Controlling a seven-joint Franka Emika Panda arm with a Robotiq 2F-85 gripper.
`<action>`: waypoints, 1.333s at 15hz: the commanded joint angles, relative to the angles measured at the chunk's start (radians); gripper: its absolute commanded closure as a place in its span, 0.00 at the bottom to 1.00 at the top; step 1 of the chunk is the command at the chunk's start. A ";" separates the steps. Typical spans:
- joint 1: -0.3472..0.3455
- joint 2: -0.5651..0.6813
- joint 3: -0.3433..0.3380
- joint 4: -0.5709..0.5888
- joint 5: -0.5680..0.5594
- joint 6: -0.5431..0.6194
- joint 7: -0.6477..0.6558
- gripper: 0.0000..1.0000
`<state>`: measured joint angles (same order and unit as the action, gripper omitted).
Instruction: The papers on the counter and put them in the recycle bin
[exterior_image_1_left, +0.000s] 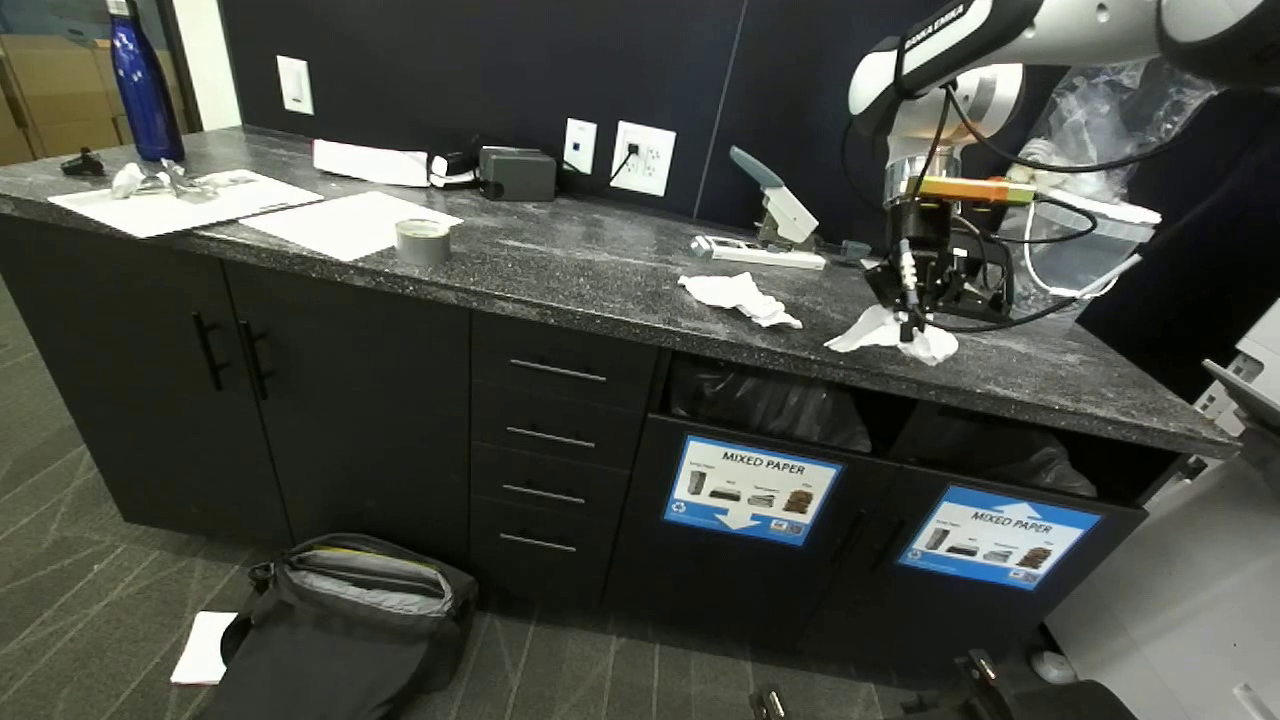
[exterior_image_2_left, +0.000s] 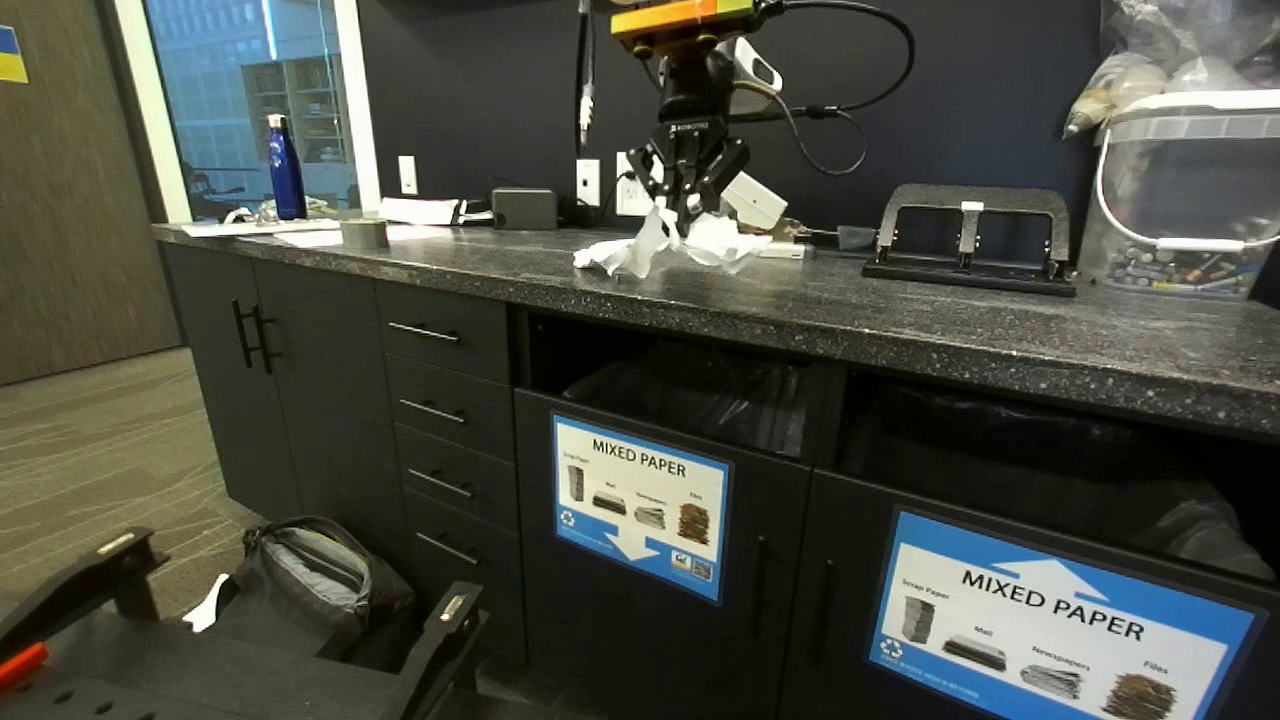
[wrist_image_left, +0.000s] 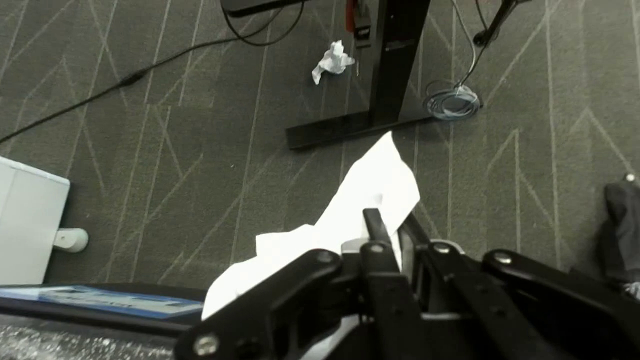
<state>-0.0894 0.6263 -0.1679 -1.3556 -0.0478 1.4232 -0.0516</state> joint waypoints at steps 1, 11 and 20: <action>-0.047 -0.159 0.068 -0.244 0.045 0.042 -0.089 0.89; -0.018 -0.231 0.118 -0.782 0.136 0.532 -0.099 0.89; 0.139 -0.120 0.137 -0.958 0.038 1.304 0.061 0.88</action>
<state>-0.0046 0.4870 -0.0115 -2.2632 0.0537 2.5326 -0.0678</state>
